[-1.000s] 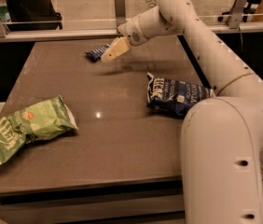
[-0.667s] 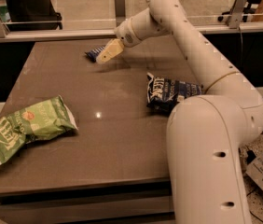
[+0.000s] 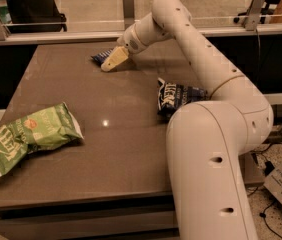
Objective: Pick rxbar blueberry
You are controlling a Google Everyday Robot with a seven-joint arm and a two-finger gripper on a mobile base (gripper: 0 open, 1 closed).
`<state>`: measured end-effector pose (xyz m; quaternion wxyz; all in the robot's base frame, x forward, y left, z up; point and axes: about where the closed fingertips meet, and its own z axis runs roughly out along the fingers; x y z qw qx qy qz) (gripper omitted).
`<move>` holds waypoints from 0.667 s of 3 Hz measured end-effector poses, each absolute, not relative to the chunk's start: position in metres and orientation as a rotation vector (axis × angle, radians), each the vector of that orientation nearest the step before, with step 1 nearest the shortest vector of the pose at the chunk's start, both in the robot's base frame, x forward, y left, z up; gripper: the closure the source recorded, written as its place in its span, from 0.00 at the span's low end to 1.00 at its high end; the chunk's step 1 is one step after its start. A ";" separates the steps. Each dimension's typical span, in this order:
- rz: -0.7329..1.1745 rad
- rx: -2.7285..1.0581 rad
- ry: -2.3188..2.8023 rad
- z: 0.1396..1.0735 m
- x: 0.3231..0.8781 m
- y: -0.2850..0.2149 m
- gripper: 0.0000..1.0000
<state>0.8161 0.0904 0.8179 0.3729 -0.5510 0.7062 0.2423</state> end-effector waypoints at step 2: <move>0.606 -1.402 1.821 0.820 0.821 0.087 0.64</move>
Offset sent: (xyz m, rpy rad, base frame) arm 0.0082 -0.0137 0.0134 -0.0005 -0.0119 -0.0297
